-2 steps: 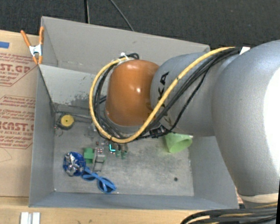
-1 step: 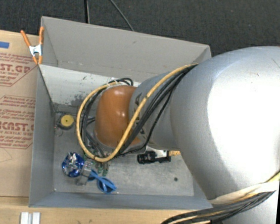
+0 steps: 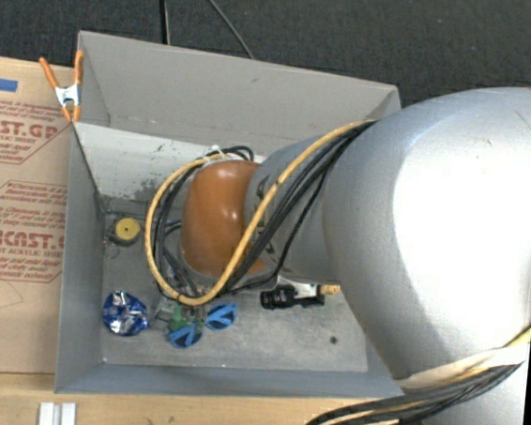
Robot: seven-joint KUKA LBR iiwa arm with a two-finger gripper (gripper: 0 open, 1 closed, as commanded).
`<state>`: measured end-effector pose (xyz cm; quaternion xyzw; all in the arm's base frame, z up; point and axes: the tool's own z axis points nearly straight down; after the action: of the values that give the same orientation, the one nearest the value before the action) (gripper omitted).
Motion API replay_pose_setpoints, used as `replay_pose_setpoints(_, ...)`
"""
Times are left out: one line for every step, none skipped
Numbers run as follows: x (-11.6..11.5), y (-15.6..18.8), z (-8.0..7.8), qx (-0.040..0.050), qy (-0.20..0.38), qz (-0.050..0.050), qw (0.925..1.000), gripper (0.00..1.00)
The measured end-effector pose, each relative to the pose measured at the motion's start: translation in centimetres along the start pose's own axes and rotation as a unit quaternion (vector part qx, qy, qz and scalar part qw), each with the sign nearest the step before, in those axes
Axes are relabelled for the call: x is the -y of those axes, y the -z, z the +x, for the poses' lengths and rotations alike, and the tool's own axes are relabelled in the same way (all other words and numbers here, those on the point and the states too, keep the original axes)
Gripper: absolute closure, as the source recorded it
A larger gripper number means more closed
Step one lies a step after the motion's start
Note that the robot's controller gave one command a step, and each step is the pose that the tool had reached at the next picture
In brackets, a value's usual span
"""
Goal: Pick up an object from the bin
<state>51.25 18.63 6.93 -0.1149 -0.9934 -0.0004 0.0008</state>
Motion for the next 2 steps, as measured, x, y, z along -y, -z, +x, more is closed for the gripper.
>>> replay_pose_setpoints(-1.03,-0.03,2.25,-0.0004,-0.091,0.000,0.9958,1.00)
replay_pose_setpoints(-0.98,-0.02,2.17,0.0001,-0.092,0.000,0.9958,0.00)
